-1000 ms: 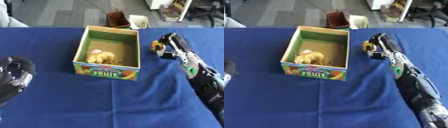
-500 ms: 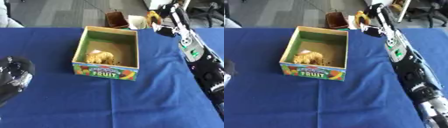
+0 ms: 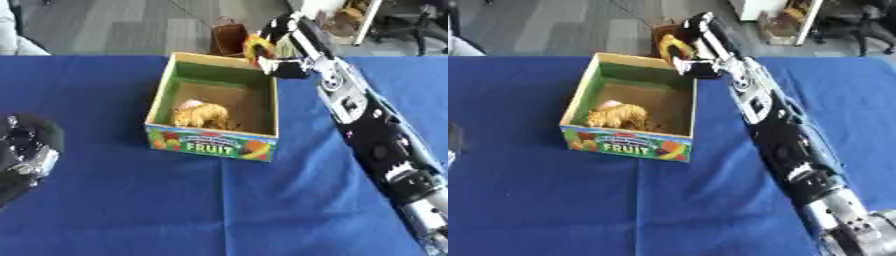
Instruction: Pick up objects on the table and place them in the box.
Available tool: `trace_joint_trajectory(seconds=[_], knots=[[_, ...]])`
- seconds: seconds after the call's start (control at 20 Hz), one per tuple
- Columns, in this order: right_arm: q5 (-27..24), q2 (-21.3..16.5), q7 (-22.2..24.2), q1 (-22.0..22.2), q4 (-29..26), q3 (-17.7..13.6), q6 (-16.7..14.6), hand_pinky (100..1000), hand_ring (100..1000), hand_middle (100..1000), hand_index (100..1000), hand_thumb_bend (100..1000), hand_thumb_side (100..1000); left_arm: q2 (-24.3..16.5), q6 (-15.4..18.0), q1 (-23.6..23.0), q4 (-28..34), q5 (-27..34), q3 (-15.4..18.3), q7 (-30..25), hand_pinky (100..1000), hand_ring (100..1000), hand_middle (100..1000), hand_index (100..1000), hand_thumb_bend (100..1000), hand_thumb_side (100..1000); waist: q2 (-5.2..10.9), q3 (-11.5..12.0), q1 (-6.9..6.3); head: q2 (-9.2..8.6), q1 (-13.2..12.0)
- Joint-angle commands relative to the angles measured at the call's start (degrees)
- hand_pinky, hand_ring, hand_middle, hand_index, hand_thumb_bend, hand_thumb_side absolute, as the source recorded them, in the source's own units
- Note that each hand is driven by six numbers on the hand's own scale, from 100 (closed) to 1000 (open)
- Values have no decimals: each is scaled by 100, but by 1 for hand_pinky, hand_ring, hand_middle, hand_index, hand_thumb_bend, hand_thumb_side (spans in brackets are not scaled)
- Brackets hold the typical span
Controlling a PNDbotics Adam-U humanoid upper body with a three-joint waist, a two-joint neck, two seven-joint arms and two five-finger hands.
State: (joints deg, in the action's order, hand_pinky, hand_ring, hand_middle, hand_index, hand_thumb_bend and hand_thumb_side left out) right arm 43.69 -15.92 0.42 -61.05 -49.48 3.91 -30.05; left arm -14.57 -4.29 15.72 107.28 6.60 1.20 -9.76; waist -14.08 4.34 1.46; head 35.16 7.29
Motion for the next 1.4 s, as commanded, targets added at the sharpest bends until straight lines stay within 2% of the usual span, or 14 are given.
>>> trace_joint_trajectory(seconds=[0.05,0.1,0.25,0.45,0.6,0.65,0.7,0.75,0.8,0.85,1.05,1.1,1.25,1.4], knots=[[317,34,465,-125,-12,55,-322,661,657,490,648,139,100,-33,3,73,115,19,-15,-18,544,478,522,590,240,140,131,-8,-4,-20,30],[354,45,581,-110,-12,63,-415,685,694,572,723,219,100,-34,2,72,114,18,-15,-21,545,478,522,590,240,140,135,-14,0,-17,29],[340,18,919,-75,-48,72,-658,753,784,780,846,384,307,-44,4,70,118,17,7,1,545,478,521,590,241,138,155,-18,24,-50,6],[-16,-122,1062,-37,-264,84,-805,785,831,855,885,501,410,-46,-6,53,112,9,16,15,545,478,521,590,241,140,162,-70,49,-38,-50],[-458,-313,1093,71,-519,83,-780,775,817,823,863,465,367,-71,2,47,115,-2,40,38,545,478,521,590,241,138,178,-139,58,-26,-95],[-657,-394,1064,129,-625,79,-734,759,784,749,830,335,256,-75,3,42,115,-4,58,57,545,478,521,589,242,138,179,-156,64,-33,-126],[-952,-473,1049,204,-737,91,-689,754,771,731,822,301,231,-80,3,33,113,-9,77,77,545,478,521,589,242,139,178,-174,69,-36,-158],[-1333,-566,1052,305,-860,101,-634,744,742,682,795,169,150,-91,3,22,110,-17,97,97,545,478,521,589,242,138,179,-210,71,-27,-202],[-1766,-668,1096,406,-1008,126,-557,743,739,676,793,158,142,-102,4,13,107,-24,115,116,545,478,521,589,242,138,180,-239,73,-18,-237],[-2249,-790,1142,548,-1207,135,-456,733,713,641,772,100,100,-117,7,3,103,-33,140,140,545,479,522,589,242,136,186,-294,69,-4,-281],[-4119,-1351,1234,1380,-2472,73,110,698,652,582,730,100,100,-182,26,-28,102,-59,240,252,545,480,524,590,243,134,196,-425,92,58,-435],[-4466,-1470,1212,1640,-2822,14,227,690,637,562,715,100,123,-192,28,-42,102,-68,265,280,545,480,524,590,209,130,195,-454,99,77,-475],[-5240,-1688,1083,2424,-3714,-233,562,682,620,542,696,100,184,-214,30,-90,97,-94,318,343,546,481,527,590,239,134,192,-551,110,132,-562],[-5629,-1654,937,3143,-4384,-539,839,663,597,525,686,100,187,-211,31,-142,97,-113,361,388,546,477,529,590,243,139,190,-624,117,226,-663]])
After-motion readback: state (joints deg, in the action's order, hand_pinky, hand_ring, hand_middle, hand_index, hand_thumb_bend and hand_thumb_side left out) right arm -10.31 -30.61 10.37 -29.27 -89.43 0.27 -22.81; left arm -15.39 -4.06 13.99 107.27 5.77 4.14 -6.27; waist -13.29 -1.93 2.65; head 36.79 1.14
